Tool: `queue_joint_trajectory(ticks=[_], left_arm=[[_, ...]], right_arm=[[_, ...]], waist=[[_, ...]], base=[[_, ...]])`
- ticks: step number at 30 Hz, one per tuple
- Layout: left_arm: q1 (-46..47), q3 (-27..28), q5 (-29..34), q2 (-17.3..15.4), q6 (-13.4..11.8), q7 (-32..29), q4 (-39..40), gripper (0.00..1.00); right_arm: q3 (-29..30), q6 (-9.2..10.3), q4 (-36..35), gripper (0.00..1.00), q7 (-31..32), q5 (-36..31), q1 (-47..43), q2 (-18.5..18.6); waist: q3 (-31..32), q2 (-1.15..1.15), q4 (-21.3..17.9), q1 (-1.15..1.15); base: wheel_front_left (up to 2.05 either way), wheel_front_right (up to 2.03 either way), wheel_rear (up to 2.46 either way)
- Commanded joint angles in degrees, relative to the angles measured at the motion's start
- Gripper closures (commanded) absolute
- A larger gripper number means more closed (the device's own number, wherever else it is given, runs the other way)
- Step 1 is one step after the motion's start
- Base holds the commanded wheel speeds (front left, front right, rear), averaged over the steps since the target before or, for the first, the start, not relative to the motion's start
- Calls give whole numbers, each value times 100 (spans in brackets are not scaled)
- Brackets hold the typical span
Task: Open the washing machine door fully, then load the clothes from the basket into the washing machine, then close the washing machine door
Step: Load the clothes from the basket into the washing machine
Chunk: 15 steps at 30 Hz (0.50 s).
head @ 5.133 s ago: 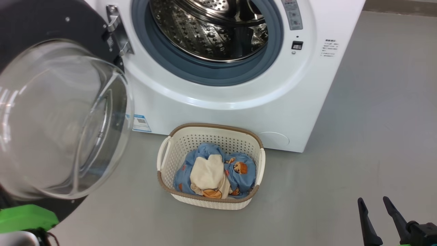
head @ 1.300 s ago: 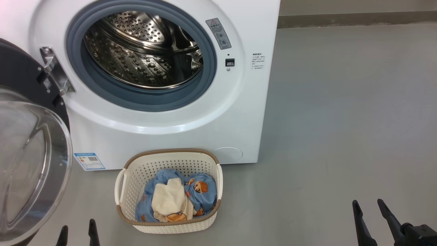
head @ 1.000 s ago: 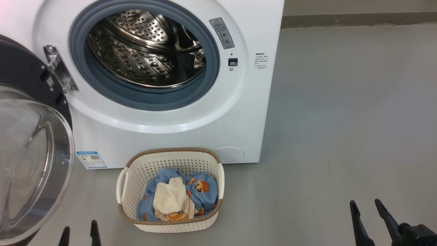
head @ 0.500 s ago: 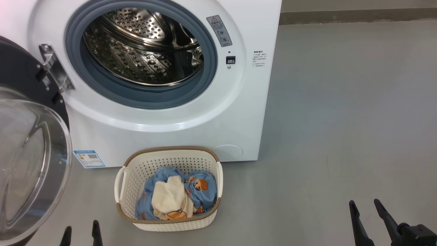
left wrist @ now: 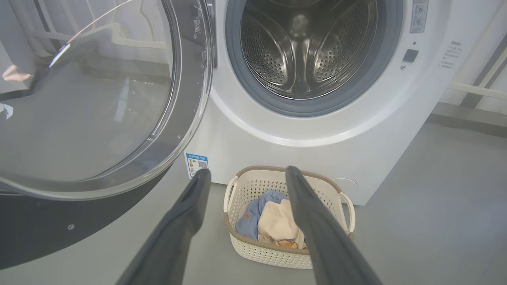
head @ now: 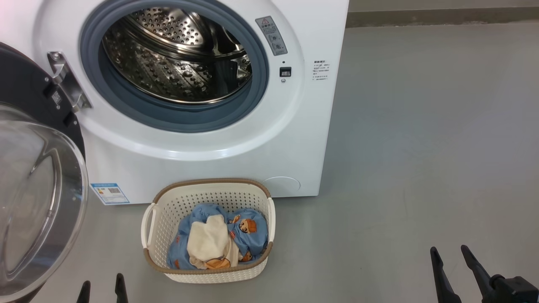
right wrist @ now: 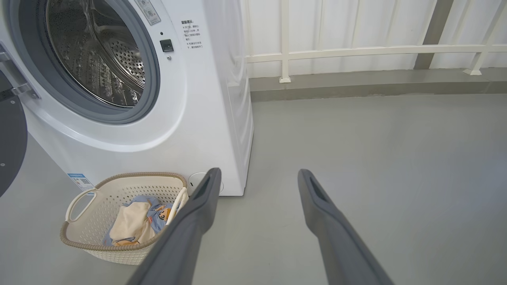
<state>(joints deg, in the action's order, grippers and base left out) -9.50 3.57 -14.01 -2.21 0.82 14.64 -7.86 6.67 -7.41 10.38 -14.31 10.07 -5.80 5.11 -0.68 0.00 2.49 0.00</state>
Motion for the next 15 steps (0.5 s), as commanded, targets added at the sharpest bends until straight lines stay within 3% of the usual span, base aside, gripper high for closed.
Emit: queue_joint_trajectory(ticks=[1,8,15], left_arm=[[126,163,-28,-66,23,36,95,0],[135,190,-39,-66,73,36,74,0],[155,174,-26,-66,11,36,101,0]], right_arm=[[-134,-8,-124,0,-69,-2,107,54],[-132,-8,-119,0,-69,6,112,51],[-121,-8,-125,0,-69,14,123,54]], waist=[[-7,0,-4,0],[-31,0,-21,0],[-73,0,-23,0]], base=[[56,-56,0],[103,-103,0],[188,-188,0]])
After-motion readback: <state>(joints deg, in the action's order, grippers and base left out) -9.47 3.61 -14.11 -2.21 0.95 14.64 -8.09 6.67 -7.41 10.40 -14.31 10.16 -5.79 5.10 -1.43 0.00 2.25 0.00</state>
